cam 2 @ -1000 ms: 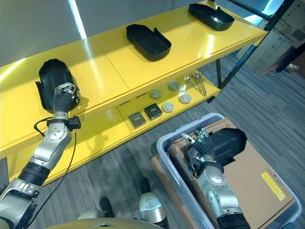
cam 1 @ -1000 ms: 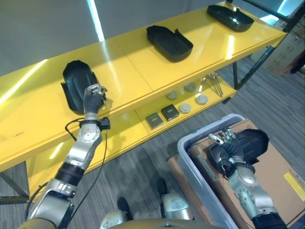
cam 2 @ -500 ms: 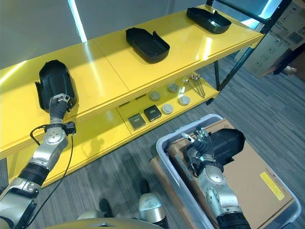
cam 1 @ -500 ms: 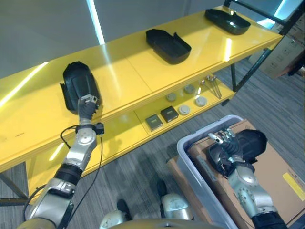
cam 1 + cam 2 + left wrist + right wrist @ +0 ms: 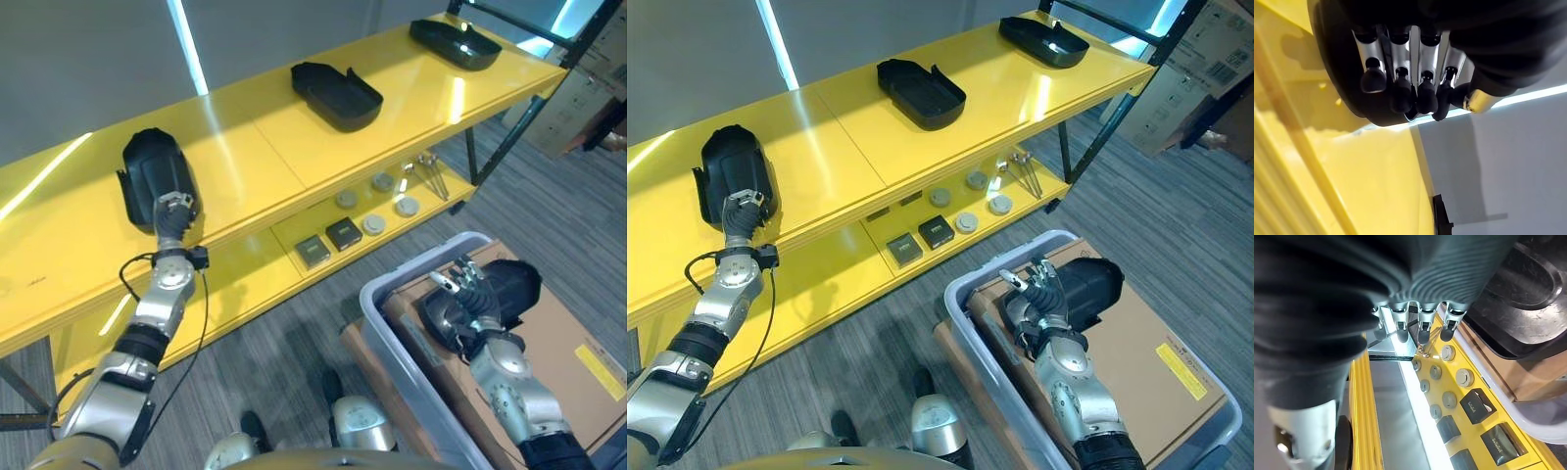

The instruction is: Move parts from the plastic box to the shelf.

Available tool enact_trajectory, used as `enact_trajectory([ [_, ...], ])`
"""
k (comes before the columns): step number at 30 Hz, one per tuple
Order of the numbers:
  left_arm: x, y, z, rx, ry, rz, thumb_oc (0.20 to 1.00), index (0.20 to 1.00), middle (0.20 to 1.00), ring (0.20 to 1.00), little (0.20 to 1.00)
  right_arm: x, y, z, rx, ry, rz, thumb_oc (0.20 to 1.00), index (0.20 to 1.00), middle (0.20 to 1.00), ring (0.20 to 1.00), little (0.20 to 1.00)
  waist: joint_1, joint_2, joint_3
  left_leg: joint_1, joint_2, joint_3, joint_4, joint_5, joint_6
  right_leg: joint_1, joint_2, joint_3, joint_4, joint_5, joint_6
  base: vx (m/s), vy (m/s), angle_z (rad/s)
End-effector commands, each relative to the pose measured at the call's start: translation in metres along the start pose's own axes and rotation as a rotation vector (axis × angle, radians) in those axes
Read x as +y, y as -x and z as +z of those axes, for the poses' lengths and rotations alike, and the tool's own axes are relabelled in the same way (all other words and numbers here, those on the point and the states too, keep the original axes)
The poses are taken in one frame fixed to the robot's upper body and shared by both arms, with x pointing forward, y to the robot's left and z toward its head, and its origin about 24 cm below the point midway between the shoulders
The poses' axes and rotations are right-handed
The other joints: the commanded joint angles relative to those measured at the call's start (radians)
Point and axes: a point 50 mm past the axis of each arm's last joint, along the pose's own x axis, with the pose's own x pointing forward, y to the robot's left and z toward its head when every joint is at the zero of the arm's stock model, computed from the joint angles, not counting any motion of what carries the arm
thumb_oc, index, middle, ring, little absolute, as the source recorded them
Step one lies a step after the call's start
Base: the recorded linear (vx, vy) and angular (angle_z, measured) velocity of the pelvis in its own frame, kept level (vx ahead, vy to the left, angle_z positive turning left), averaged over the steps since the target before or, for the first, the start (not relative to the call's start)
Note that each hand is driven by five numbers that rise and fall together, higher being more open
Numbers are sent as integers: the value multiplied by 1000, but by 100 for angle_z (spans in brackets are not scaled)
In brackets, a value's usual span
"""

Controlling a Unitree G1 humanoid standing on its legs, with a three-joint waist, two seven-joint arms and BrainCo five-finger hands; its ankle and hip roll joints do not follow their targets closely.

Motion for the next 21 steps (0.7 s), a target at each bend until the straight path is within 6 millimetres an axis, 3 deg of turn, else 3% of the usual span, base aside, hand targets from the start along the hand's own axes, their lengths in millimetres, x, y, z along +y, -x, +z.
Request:
enact_trajectory([
  [1, 4, -16, 23, -101, 1, 24, 200, 200, 200, 200, 200, 2, -3, 19, -73, 42, 74, 1000, 1000, 1000, 1000, 1000, 2, -5, -66, -118, 76, -9, 139, 10, -23, -46, -37, -17, 130, -95, 63, 0, 0, 0],
  [7, -1, -16, 21, -82, -6, 19, 200, 200, 200, 200, 200, 5, -4, 20, -80, 45, 78, 1000, 1000, 1000, 1000, 1000, 1, -5, -66, -119, 74, -8, 140, 11, -23, -47, -36, -17, 129, -93, 63, 0, 0, 0],
  [21, 10, -26, 14, 2, -1, 96, 200, 200, 200, 200, 200, 6, -7, 20, -70, 50, 83, 1000, 1000, 1000, 1000, 1000, -6, -8, -76, -119, 74, -9, 144, 13, -24, -41, -35, -19, 131, -94, 62, 0, 0, 0],
])
